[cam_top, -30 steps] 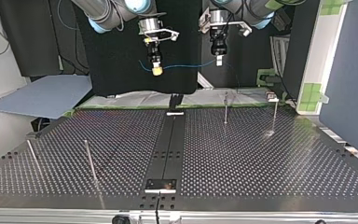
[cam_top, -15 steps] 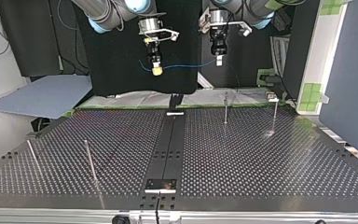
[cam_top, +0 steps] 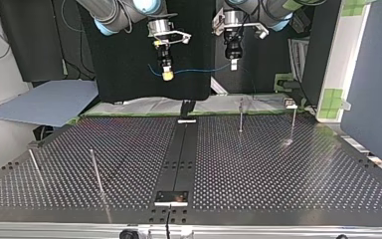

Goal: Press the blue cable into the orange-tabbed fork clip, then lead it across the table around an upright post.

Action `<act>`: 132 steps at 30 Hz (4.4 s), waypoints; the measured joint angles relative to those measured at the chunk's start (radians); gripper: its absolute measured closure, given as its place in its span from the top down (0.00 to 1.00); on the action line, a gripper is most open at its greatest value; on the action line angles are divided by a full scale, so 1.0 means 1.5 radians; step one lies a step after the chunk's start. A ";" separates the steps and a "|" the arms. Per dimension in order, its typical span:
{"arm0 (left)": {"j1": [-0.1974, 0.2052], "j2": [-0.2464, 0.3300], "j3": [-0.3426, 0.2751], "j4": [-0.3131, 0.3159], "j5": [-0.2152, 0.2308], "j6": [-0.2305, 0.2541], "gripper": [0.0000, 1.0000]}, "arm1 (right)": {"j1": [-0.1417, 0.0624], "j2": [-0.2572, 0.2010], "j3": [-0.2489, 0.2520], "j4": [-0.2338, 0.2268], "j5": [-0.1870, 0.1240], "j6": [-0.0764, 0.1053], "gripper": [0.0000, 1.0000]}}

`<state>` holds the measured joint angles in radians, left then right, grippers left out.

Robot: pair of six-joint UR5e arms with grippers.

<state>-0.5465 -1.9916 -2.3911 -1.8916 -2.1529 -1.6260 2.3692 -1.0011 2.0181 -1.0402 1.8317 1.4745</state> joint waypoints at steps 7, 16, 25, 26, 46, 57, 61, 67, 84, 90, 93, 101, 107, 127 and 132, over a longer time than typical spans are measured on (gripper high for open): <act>0.000 0.000 0.000 0.000 0.000 0.000 0.00 | 0.002 0.001 0.000 0.001 0.000 0.001 0.00; 0.000 0.000 0.000 0.000 0.000 0.000 0.00 | 0.007 0.045 0.001 0.008 0.001 0.002 0.00; 0.000 0.000 0.000 0.000 0.000 0.000 0.00 | 0.007 0.098 0.001 0.008 0.001 0.002 0.00; 0.000 0.000 0.000 0.000 0.000 0.000 0.00 | 0.007 0.099 0.001 0.008 0.001 0.002 0.00; 0.017 -0.049 -0.059 0.006 0.025 0.068 0.02 | 0.007 0.103 0.001 0.008 0.001 0.002 0.00; 0.019 -0.047 -0.063 0.009 0.026 0.066 0.02 | 0.009 0.102 0.003 0.010 0.003 0.004 0.00; 0.021 -0.033 -0.065 0.001 0.023 0.053 0.02 | 0.026 0.084 -0.002 0.027 0.020 0.021 0.00; 0.028 0.001 -0.064 -0.031 0.027 0.019 0.02 | 0.032 0.048 -0.014 0.064 0.036 0.058 0.00; 0.054 0.089 0.001 -0.108 0.052 -0.047 0.07 | 0.008 -0.024 -0.105 0.172 0.005 0.120 0.00; 0.068 0.054 0.015 -0.103 0.050 -0.050 0.07 | -0.002 0.009 -0.147 0.203 -0.023 0.123 0.00; 0.076 0.033 0.019 -0.101 0.049 -0.053 0.07 | -0.007 0.023 -0.162 0.206 -0.031 0.123 0.00; 0.120 0.019 0.021 -0.104 0.078 -0.051 0.07 | -0.016 0.064 -0.184 0.204 -0.044 0.124 0.00; 0.159 0.015 0.022 -0.106 0.117 -0.045 0.09 | -0.019 0.109 -0.195 0.190 -0.053 0.124 0.00; 0.246 -0.098 0.065 -0.075 0.150 -0.060 0.12 | -0.028 0.166 -0.251 0.189 -0.063 0.125 0.00; 0.250 -0.132 0.068 -0.075 0.158 -0.061 0.12 | -0.029 0.190 -0.270 0.200 -0.064 0.126 0.00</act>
<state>-0.1712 -2.1897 -2.2890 -2.0040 -1.9163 -1.7176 2.3256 -0.7169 1.6129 -0.7405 1.7354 1.6632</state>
